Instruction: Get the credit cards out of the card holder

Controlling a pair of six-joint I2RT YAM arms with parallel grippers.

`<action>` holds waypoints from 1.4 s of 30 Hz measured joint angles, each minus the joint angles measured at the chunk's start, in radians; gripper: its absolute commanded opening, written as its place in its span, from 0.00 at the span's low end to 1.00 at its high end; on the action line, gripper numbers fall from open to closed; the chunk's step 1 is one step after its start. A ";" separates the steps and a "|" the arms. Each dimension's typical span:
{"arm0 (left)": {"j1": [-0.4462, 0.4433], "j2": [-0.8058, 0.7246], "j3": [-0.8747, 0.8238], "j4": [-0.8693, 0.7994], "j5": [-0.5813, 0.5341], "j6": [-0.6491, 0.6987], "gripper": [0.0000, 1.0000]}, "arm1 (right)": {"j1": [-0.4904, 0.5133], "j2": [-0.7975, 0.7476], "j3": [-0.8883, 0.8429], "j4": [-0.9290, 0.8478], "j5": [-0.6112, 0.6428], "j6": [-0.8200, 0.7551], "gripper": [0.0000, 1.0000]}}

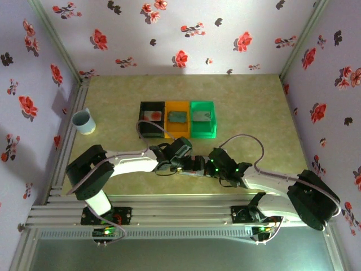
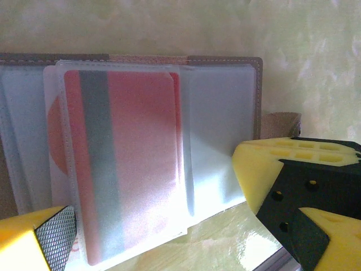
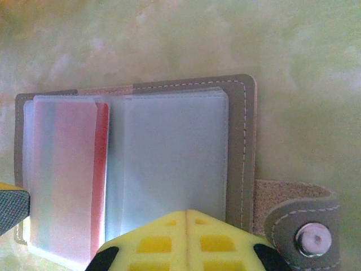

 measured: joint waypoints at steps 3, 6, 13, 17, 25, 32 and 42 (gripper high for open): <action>0.000 0.000 0.000 0.006 0.002 0.000 1.00 | 0.000 -0.006 -0.005 0.000 0.003 0.000 0.00; 0.000 -0.001 0.000 0.013 0.007 -0.001 1.00 | -0.001 -0.015 -0.011 0.000 0.006 0.000 0.00; 0.000 -0.014 0.000 0.021 0.011 -0.013 1.00 | -0.002 -0.017 -0.012 -0.002 0.010 0.000 0.00; -0.002 -0.030 0.000 0.040 0.014 -0.019 1.00 | -0.002 -0.018 -0.012 -0.003 0.012 0.000 0.00; -0.004 -0.035 0.000 0.070 0.020 -0.026 1.00 | -0.002 -0.020 -0.012 -0.007 0.014 0.000 0.00; -0.004 -0.035 -0.006 0.085 0.027 -0.038 1.00 | -0.002 -0.023 -0.012 -0.013 0.014 0.000 0.00; -0.004 -0.035 -0.009 0.116 0.043 -0.053 1.00 | -0.002 -0.047 -0.012 -0.046 0.015 0.000 0.00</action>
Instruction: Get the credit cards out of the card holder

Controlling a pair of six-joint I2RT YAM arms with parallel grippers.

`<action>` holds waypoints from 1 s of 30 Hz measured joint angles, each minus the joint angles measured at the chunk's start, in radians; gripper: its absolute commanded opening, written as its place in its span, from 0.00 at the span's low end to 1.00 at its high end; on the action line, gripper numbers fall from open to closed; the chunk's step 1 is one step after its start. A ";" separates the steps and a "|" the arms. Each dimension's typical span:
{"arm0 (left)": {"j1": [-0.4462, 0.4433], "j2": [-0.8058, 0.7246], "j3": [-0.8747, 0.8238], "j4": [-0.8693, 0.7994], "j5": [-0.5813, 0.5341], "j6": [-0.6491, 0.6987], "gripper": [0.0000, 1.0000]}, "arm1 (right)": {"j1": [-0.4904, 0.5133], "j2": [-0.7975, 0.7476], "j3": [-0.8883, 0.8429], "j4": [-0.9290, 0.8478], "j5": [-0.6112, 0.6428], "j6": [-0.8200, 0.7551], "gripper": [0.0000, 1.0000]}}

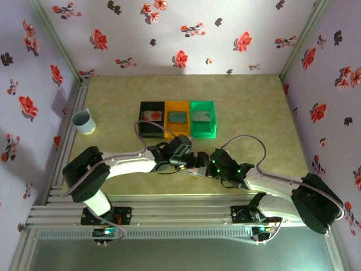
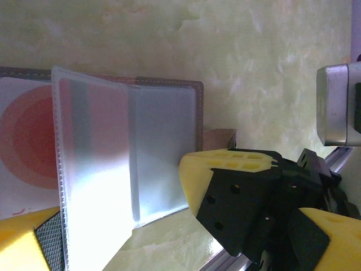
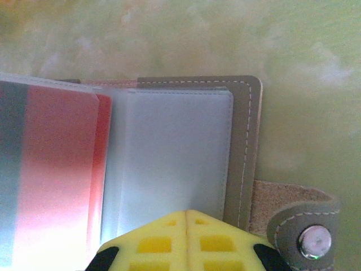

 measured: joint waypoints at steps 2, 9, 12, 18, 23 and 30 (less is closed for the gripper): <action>0.000 0.000 0.000 0.006 0.002 0.000 1.00 | -0.001 -0.002 0.000 -0.004 0.002 0.000 0.00; 0.000 0.000 0.000 0.015 0.003 -0.008 1.00 | -0.003 -0.002 0.000 -0.006 0.003 0.000 0.00; 0.000 0.000 0.000 0.016 0.006 -0.015 1.00 | -0.003 -0.002 0.000 -0.006 0.003 0.000 0.00; 0.000 0.000 0.000 0.027 0.011 -0.022 1.00 | -0.005 -0.019 -0.003 -0.007 0.004 0.000 0.00; 0.000 0.000 0.000 0.037 0.021 -0.026 1.00 | -0.005 -0.063 -0.022 -0.007 0.006 0.000 0.00; 0.000 0.000 0.000 0.057 0.029 -0.038 1.00 | -0.005 -0.098 -0.033 -0.007 0.006 0.000 0.00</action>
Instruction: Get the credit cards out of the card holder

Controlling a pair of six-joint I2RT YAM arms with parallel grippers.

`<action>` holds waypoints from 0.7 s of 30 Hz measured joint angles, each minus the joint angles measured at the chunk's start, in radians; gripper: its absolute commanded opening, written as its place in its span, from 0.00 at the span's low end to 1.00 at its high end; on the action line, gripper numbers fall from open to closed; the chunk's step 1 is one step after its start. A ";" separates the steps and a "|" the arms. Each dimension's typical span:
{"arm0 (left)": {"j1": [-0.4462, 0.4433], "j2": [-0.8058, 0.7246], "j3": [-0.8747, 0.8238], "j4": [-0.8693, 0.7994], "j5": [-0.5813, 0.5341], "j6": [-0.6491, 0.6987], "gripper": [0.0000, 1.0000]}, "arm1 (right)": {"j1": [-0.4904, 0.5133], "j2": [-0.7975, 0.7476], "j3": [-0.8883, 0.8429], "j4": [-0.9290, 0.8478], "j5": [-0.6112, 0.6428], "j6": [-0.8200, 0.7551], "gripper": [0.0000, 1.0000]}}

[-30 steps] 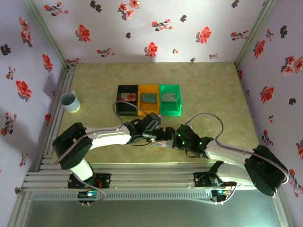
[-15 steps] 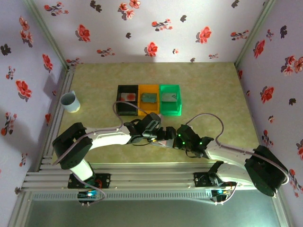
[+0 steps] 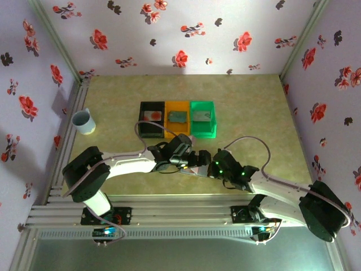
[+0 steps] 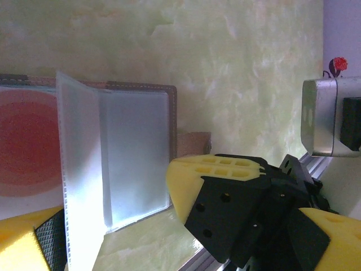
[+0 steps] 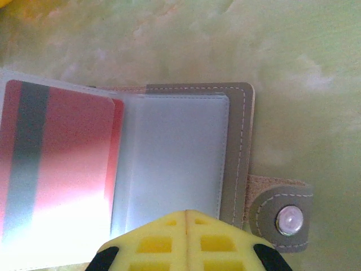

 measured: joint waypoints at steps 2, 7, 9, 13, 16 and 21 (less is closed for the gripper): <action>0.000 0.000 0.000 0.005 0.001 -0.004 1.00 | -0.001 -0.004 0.000 0.000 0.000 0.000 0.00; -0.001 0.000 0.000 0.021 0.008 -0.007 1.00 | -0.001 -0.025 -0.008 0.000 0.000 0.000 0.00; -0.001 0.000 0.000 0.022 0.011 -0.010 1.00 | -0.001 -0.034 -0.012 0.000 0.000 0.000 0.00; -0.002 0.000 0.000 0.026 0.018 -0.014 1.00 | -0.001 -0.062 -0.015 -0.008 0.001 0.000 0.00; -0.002 0.000 0.000 0.032 0.020 -0.018 1.00 | -0.001 -0.087 -0.016 -0.019 0.005 0.000 0.00; -0.002 0.000 0.000 0.045 0.026 -0.030 1.00 | -0.005 -0.134 -0.019 -0.041 0.015 0.000 0.00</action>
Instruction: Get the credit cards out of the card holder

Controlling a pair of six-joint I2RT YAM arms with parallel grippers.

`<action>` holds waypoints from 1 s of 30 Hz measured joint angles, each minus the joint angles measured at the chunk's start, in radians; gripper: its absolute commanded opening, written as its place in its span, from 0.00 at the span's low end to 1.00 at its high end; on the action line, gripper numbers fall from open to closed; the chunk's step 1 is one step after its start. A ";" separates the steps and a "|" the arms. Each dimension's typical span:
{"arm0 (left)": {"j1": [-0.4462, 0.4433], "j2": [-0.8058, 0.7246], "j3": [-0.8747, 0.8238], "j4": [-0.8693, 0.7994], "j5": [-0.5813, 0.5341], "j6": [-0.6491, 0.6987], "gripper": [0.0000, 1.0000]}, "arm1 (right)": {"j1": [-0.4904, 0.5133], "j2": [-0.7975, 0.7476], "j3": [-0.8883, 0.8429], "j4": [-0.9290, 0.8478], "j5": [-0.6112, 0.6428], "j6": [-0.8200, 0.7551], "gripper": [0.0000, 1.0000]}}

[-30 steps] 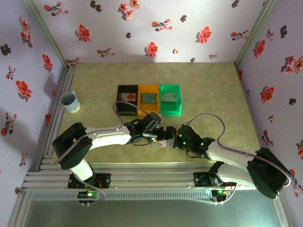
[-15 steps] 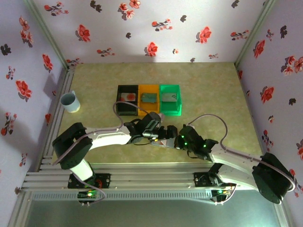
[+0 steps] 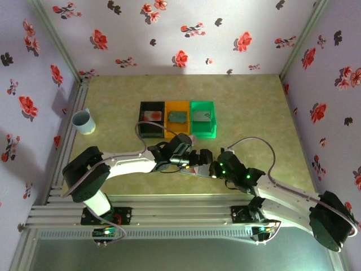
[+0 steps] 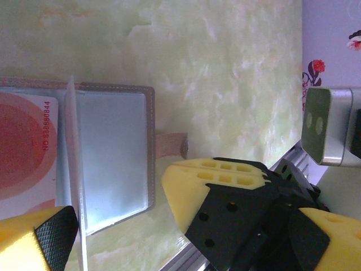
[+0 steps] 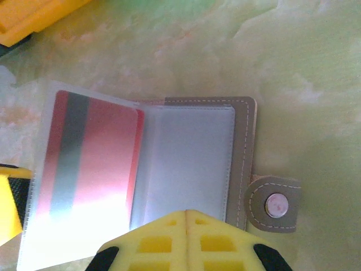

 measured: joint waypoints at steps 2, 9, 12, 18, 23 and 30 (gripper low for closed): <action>0.000 0.000 0.000 0.003 0.000 -0.003 1.00 | -0.001 -0.021 0.000 -0.013 0.004 0.000 0.00; 0.000 0.000 0.000 0.017 0.011 -0.006 1.00 | -0.004 -0.087 -0.003 -0.053 0.011 0.000 0.00; -0.002 0.001 0.000 0.029 0.016 -0.010 1.00 | -0.009 -0.112 -0.007 -0.072 0.014 0.000 0.00; -0.008 0.006 0.000 0.040 0.023 -0.011 1.00 | -0.018 -0.162 -0.008 -0.121 0.016 -0.001 0.00; -0.012 0.021 0.000 0.044 0.029 -0.012 1.00 | -0.026 -0.206 -0.008 -0.154 0.021 -0.001 0.00; -0.016 0.033 0.000 0.055 0.041 -0.023 1.00 | -0.036 -0.257 -0.008 -0.199 0.030 -0.002 0.00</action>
